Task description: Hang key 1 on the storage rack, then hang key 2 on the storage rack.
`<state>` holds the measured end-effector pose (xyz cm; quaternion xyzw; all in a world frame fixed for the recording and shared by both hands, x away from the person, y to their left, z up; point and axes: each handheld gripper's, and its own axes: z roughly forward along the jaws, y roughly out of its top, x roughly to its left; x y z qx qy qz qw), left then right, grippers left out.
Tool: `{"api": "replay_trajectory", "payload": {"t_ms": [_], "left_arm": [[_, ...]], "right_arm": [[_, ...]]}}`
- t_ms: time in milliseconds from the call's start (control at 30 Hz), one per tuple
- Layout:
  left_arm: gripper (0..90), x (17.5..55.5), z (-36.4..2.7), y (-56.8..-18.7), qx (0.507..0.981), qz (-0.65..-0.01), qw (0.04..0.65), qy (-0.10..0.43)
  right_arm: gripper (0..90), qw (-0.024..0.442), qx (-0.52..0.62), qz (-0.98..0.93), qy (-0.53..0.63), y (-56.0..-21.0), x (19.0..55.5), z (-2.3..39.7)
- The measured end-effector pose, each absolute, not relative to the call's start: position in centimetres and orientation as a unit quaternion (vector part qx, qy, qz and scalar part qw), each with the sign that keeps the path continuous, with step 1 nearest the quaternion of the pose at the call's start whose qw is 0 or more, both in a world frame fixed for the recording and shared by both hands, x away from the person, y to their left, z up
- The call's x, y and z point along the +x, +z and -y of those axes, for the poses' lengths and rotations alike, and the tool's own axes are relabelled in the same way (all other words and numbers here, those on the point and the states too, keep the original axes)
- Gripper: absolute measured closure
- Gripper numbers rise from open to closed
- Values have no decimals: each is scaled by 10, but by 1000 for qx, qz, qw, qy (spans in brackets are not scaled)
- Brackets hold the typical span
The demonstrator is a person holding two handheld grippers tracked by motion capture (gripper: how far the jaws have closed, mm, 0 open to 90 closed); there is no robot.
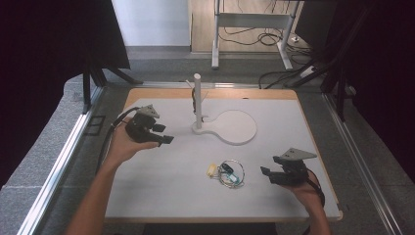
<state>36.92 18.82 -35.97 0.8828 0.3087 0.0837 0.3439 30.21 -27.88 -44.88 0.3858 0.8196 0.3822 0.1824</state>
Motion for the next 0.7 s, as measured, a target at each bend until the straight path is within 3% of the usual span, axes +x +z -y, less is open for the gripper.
{"api": "replay_trajectory", "payload": {"t_ms": [700], "left_arm": [[421,339,-190,-393,878,-306,360,74]], "right_arm": [[351,131,340,-857,363,-422,316,247]]}}
